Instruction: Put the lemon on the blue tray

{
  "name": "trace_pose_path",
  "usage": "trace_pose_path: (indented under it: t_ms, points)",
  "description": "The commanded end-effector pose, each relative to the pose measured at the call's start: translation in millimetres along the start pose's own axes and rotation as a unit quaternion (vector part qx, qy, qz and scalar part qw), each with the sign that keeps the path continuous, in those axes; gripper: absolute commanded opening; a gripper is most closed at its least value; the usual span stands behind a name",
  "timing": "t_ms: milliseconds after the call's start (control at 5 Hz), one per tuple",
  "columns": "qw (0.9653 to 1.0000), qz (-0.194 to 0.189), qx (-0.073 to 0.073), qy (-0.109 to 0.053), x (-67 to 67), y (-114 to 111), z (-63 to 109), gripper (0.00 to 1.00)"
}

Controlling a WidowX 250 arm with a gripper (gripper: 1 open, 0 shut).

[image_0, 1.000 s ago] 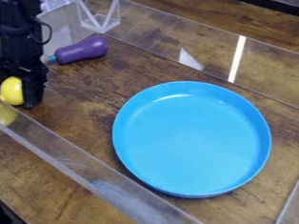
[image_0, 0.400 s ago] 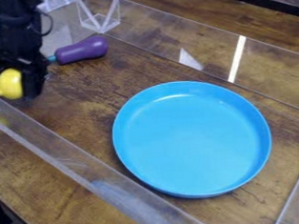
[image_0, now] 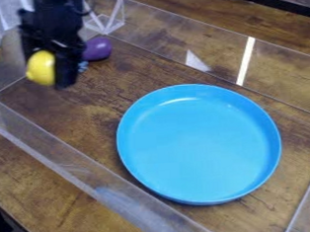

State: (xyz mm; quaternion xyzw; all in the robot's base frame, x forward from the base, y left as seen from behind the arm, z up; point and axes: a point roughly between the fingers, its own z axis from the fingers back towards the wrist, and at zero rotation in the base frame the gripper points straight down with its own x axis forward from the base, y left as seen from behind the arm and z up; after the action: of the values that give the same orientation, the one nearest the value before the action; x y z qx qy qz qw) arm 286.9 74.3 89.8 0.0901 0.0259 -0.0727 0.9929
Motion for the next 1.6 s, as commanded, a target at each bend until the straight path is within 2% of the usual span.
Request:
trace_pose_path:
  t_ms: [0,200,400,600,800,1000,1200,1400]
  points:
    - [0.9973,-0.052,0.013,-0.05,15.2,-28,33.2,0.0]
    - [0.9917,-0.112,0.015,-0.063,25.7,-69,43.4,0.0]
    - [0.983,-0.168,0.018,-0.071,38.8,-94,51.9,0.0]
    - [0.9746,-0.21,0.02,-0.073,51.7,-108,51.2,0.0]
    - [0.9725,-0.221,0.018,-0.073,56.7,-126,55.0,0.0]
    - [0.9708,-0.23,0.015,-0.068,61.5,-145,51.2,0.0]
    - [0.9708,-0.232,0.013,-0.061,63.7,-158,46.2,0.0]
    - [0.97,-0.236,0.008,-0.056,69.4,-170,25.7,0.0]
